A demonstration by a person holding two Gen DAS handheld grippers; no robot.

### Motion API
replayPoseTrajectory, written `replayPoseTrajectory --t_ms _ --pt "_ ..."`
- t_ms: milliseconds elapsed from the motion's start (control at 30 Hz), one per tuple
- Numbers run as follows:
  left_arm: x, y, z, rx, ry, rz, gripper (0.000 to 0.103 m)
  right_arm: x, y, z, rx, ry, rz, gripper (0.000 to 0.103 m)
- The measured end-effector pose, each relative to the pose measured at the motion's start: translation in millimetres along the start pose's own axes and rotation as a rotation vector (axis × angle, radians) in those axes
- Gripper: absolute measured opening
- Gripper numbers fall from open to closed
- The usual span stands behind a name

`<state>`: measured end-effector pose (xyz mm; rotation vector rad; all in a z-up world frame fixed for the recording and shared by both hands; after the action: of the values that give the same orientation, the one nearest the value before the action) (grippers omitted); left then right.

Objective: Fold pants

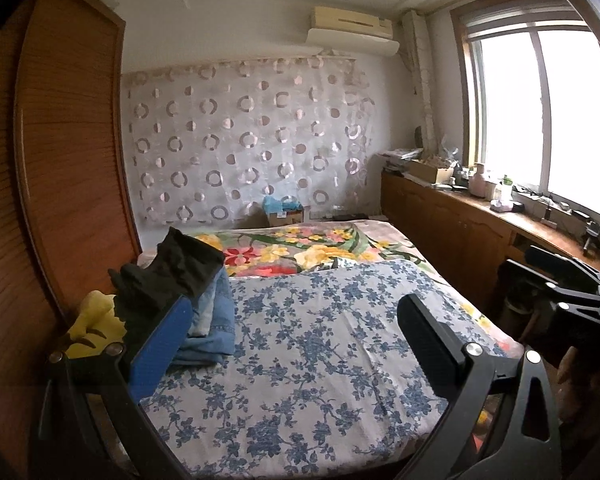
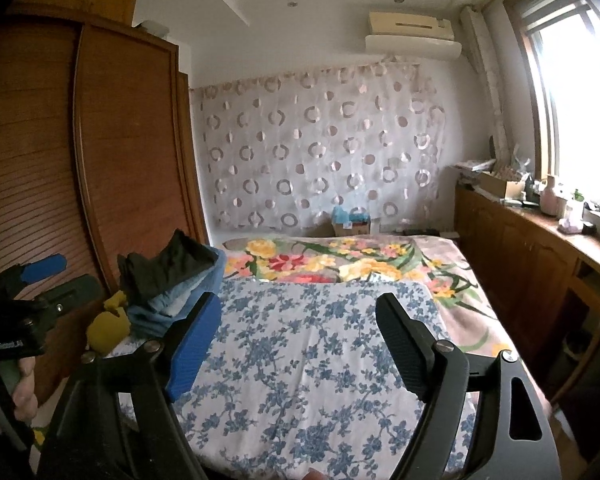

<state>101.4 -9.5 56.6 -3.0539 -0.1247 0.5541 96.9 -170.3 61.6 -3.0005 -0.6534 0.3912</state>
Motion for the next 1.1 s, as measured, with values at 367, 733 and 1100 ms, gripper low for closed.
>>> replayPoseTrajectory --t_ms 367,733,1100 --pt "1 -14 5 -0.023 -0.008 -0.017 0.103 7 3 0 -0.003 -0.004 -0.001 0.082" --pt "1 -14 6 -0.023 -0.009 -0.016 0.103 7 4 1 -0.005 -0.01 0.004 0.082" --pt "1 -14 6 -0.023 -0.008 -0.015 0.103 4 4 0 -0.006 -0.007 0.008 0.082"
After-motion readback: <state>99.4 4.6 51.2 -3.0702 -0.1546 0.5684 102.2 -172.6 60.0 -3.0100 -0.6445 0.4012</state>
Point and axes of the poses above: each gripper's, at about its wrist camera, not at the fingertips, and x roughly the way its jaws point, y to its right, z to its underside, the point moved 7 cm from there along x, roughly the way its jaws point, and after that the axes turned 4 degrees about -z, right-handed, at the moved point
